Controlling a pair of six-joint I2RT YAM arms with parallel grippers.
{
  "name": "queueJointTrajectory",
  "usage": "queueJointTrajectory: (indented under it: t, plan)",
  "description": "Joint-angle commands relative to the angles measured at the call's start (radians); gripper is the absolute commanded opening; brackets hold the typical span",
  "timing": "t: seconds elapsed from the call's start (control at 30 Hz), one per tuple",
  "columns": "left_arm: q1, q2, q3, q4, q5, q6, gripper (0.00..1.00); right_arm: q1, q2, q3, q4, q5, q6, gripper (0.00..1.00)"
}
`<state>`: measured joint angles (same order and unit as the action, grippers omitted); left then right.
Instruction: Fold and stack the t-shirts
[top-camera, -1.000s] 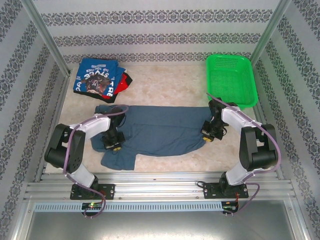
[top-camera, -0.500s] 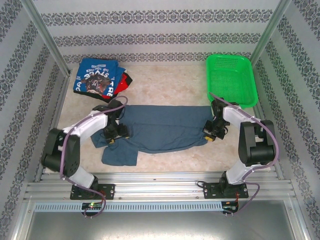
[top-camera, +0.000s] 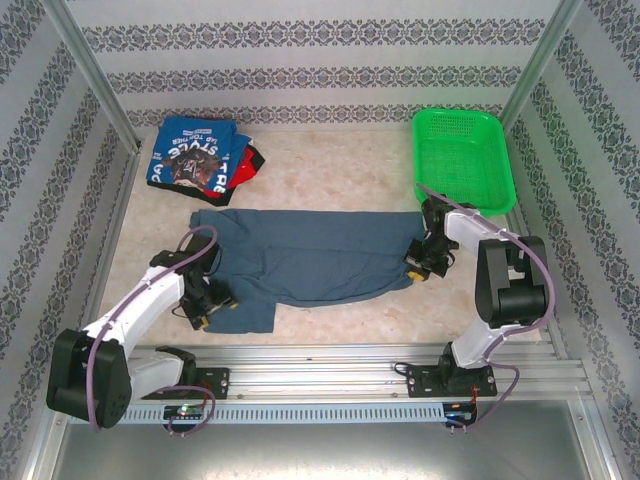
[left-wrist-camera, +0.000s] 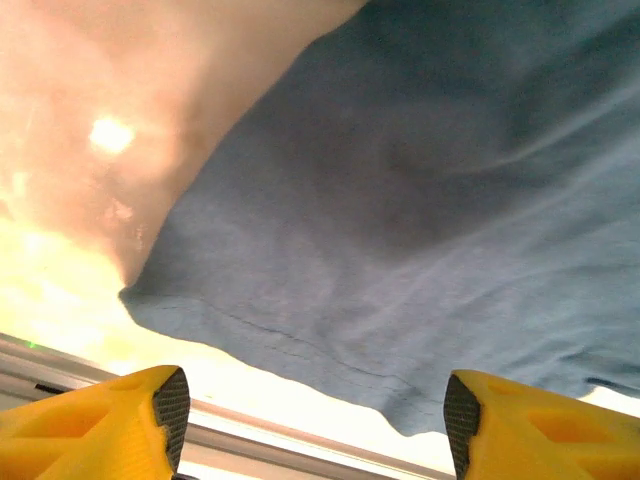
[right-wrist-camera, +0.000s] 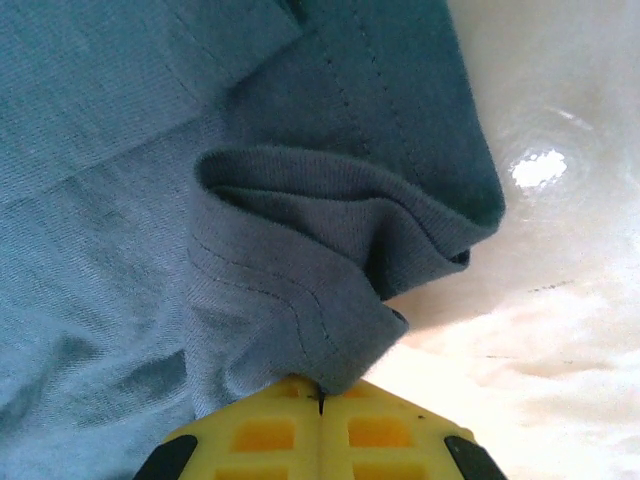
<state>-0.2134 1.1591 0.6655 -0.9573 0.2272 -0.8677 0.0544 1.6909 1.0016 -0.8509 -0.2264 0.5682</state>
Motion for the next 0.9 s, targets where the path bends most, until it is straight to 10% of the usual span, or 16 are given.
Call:
queueJointTrajectory:
  t: [0.0,0.7,0.87]
  plan:
    - [0.023,0.019,-0.04,-0.027,-0.061,-0.058,0.64,0.0,0.012,0.032,-0.006,-0.011,-0.021,0.06]
    - [0.083,0.038,-0.126,0.141,-0.122,-0.129,0.43,-0.002,0.016,0.024,0.002,-0.021,-0.023,0.05]
    - [0.109,0.105,-0.133,0.176,-0.114,-0.093,0.26,-0.001,0.011,0.026,-0.002,-0.015,-0.021,0.06]
